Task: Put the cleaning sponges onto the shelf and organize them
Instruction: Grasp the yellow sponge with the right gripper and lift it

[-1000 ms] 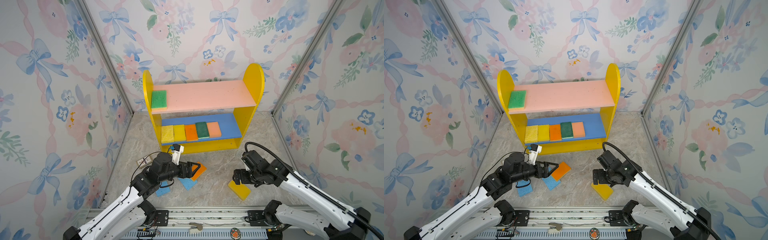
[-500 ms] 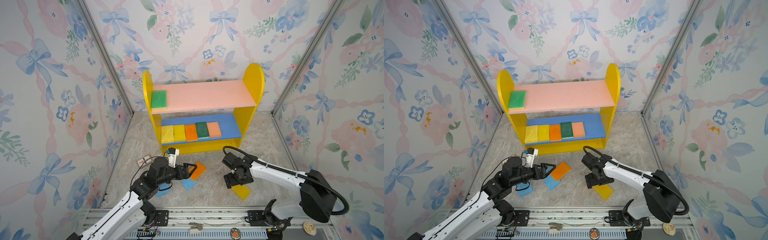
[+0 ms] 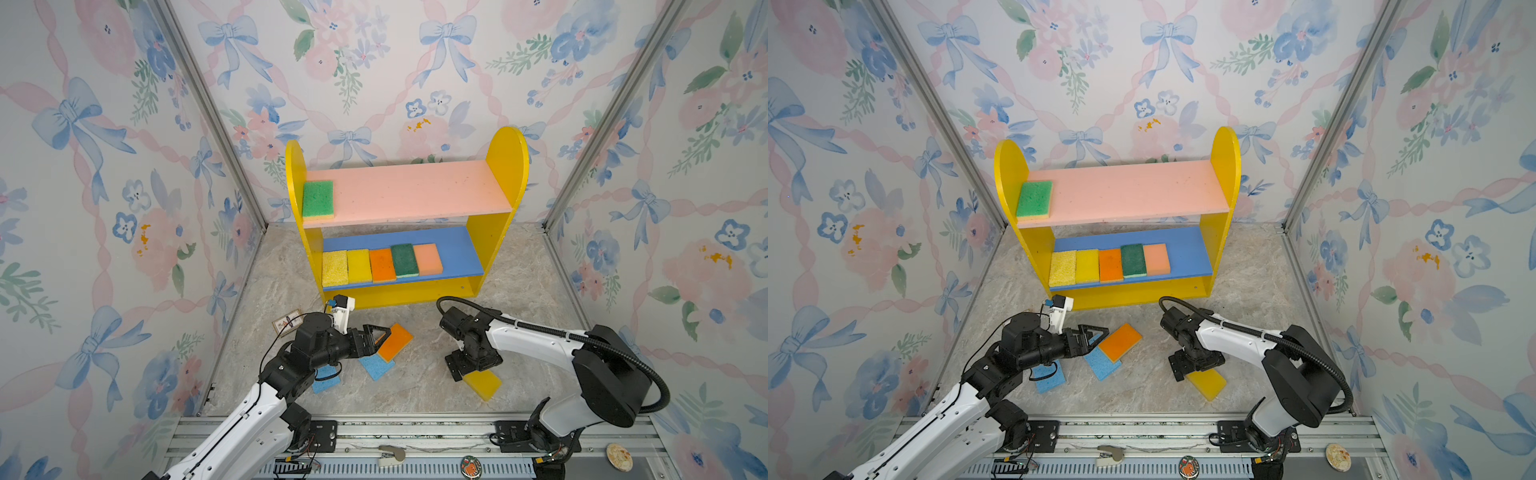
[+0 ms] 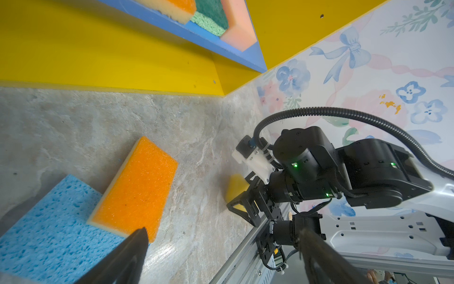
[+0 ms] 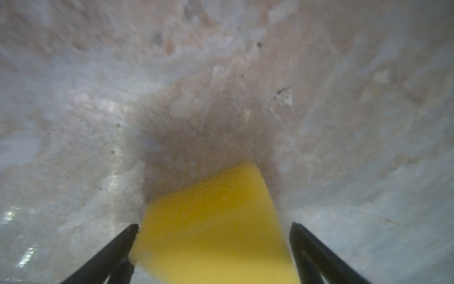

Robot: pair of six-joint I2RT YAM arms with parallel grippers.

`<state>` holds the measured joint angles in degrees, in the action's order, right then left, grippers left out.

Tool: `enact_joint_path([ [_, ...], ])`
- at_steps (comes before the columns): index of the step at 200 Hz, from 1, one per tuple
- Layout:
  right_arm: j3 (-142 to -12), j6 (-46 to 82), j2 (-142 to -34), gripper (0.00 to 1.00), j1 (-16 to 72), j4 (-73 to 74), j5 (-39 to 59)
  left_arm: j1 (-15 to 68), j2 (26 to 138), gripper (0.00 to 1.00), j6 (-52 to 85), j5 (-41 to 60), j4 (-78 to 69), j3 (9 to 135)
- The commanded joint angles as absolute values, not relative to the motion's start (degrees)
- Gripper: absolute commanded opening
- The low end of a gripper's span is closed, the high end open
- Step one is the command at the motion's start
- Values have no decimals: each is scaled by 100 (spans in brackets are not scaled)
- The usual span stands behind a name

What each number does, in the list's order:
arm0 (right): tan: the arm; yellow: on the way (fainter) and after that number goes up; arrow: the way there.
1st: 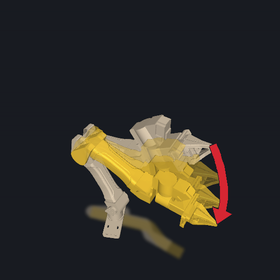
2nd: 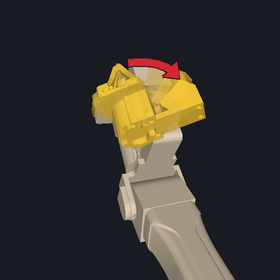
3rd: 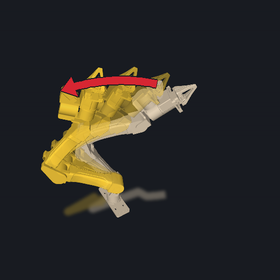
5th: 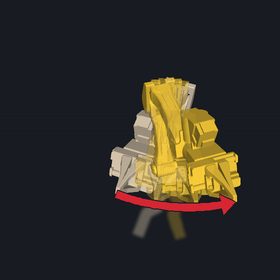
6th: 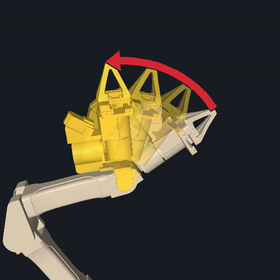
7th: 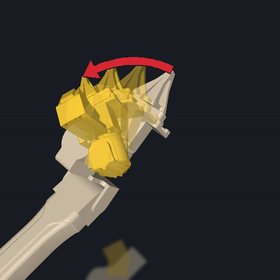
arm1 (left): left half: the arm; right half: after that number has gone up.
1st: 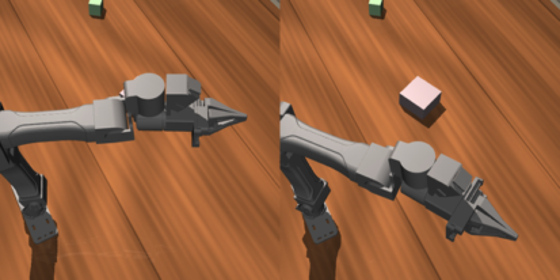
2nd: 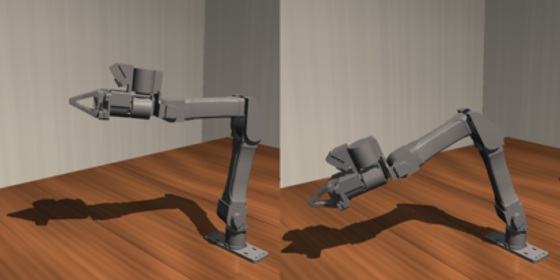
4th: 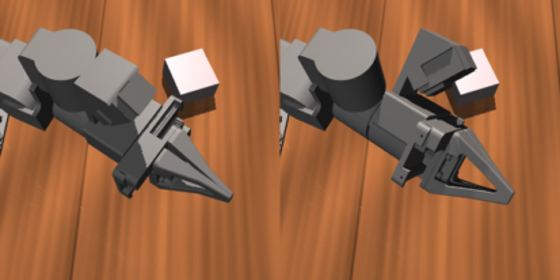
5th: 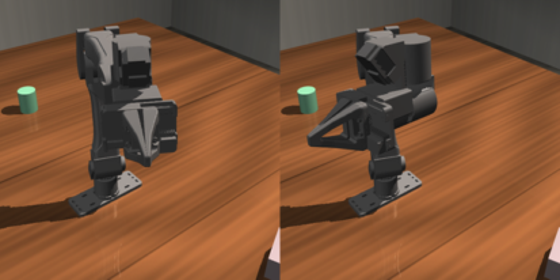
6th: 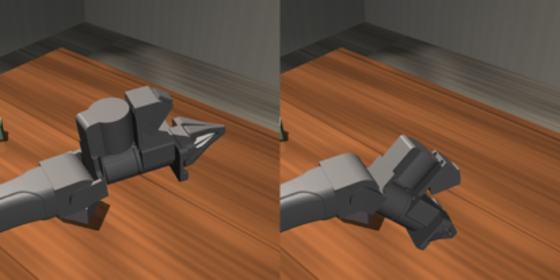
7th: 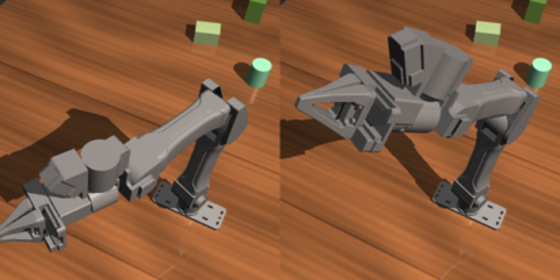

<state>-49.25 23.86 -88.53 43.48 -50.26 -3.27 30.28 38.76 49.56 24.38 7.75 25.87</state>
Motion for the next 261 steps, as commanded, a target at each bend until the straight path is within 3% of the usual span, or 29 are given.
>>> enact_joint_path([
  [1,-4927,2277,-8955,100,4162,-5071,-276,2977,3813,98,4883,2554,696,2501],
  [91,-4898,2760,-8534,63,4106,-4921,35,2955,3696,98,5002,2517,618,2360],
  [131,-4946,3751,-7694,60,4021,-4427,55,3122,3633,98,5236,2388,305,2184],
  [171,-5228,4573,-7305,60,4227,-3931,64,4293,3806,98,5774,1644,-875,1699],
  [213,-5679,5096,-7327,59,4747,-3468,35,5480,4578,98,5792,882,-1927,1566],
  [261,-6167,5242,-7614,59,5238,-3256,44,5892,5276,97,5539,572,-2084,1905],
])
